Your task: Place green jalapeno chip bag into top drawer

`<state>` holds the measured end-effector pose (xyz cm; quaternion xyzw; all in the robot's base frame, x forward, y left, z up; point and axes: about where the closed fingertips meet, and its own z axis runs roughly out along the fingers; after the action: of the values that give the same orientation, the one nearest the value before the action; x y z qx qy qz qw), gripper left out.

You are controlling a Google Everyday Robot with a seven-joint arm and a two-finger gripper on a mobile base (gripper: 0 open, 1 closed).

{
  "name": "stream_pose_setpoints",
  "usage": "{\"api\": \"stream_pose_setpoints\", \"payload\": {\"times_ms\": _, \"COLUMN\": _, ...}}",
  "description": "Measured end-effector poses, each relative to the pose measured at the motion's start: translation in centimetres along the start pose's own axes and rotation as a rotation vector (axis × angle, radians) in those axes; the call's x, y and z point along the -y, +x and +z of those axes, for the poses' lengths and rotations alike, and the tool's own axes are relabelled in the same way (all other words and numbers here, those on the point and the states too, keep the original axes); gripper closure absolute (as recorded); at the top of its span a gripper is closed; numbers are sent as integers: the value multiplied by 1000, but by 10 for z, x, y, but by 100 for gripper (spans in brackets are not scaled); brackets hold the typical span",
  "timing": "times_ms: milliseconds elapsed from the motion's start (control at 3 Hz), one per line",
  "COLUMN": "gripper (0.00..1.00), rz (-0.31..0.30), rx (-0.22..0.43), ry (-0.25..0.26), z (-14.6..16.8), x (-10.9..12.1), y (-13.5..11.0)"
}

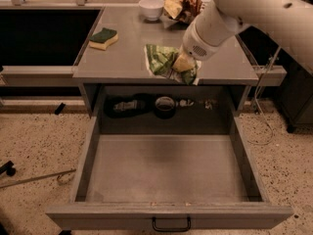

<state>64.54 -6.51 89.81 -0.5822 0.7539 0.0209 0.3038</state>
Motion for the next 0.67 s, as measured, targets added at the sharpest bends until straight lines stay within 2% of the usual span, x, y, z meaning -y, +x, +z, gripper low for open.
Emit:
{"api": "stream_pose_setpoints", "payload": {"times_ms": 333, "gripper": 100, "rz": 10, "rx": 40, "ry": -112, "z": 0, "x": -63, "y": 19}}
{"api": "stream_pose_setpoints", "payload": {"times_ms": 667, "gripper": 100, "rz": 9, "rx": 40, "ry": -112, "z": 0, "x": -63, "y": 19}}
